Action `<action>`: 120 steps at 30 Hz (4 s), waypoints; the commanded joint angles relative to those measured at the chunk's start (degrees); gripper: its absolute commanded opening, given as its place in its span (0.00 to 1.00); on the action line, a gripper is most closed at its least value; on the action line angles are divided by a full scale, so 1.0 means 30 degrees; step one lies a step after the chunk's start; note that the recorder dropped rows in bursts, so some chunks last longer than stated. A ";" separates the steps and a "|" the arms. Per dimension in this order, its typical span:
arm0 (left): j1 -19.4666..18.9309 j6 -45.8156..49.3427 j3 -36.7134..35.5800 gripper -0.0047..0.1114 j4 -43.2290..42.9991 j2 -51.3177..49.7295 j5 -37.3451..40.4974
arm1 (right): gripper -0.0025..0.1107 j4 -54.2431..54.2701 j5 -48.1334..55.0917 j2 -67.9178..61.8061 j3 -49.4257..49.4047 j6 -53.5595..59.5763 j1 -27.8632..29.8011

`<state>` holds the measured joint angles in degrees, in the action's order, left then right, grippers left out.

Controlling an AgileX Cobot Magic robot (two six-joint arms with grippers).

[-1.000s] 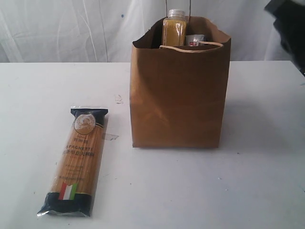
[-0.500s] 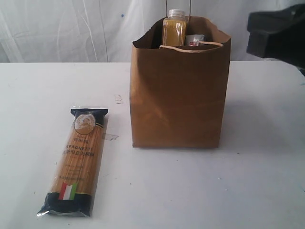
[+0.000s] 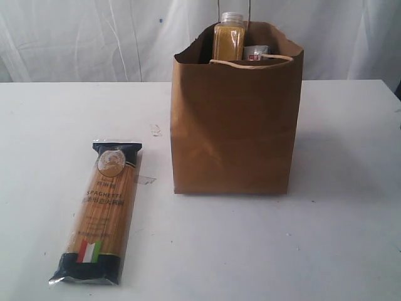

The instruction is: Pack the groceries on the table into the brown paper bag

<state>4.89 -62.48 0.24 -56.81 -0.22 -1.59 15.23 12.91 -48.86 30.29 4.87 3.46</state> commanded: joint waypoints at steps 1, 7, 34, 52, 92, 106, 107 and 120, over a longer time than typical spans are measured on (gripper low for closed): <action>0.0146 -0.0008 -0.0081 0.04 -0.0204 0.0075 -0.0079 | 0.02 -0.0232 -0.3894 0.4613 -0.2945 -0.0201 0.0187; 0.0146 -0.0008 -0.0081 0.04 -0.0204 0.0075 -0.0079 | 0.02 -0.0232 -0.0926 0.9115 -0.3907 -0.0201 0.0187; 0.0146 -0.0008 -0.0081 0.04 -0.0204 0.0075 0.0042 | 0.02 -0.0482 -0.0403 1.6288 -0.3872 -0.0201 0.0187; 0.0146 -0.0008 -0.0081 0.04 -0.0204 0.0075 -0.0058 | 0.02 -0.7935 -0.2602 1.6288 -0.8772 -0.3948 0.0187; 0.0146 -0.2470 -0.0081 0.04 0.0737 0.0075 -0.3047 | 0.02 -0.7935 0.2423 1.6288 -1.0096 -0.4199 0.0187; 0.0108 2.8507 0.0771 0.04 2.7587 -0.1725 -0.9447 | 0.02 -0.7935 0.2414 1.6288 -1.0096 -0.4199 0.0116; 0.0108 3.0916 0.0872 0.04 3.0062 -0.2496 -0.9810 | 0.02 -0.7935 0.2414 1.6288 -1.0096 -0.4199 0.0116; 0.0142 2.8937 0.4327 0.04 2.1294 -1.2803 -1.0748 | 0.02 -0.7935 0.2414 1.6288 -1.0096 -0.4199 0.0000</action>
<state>4.89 26.98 10.17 21.19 -31.91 -34.09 -8.01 20.40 -0.27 0.31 -7.54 3.65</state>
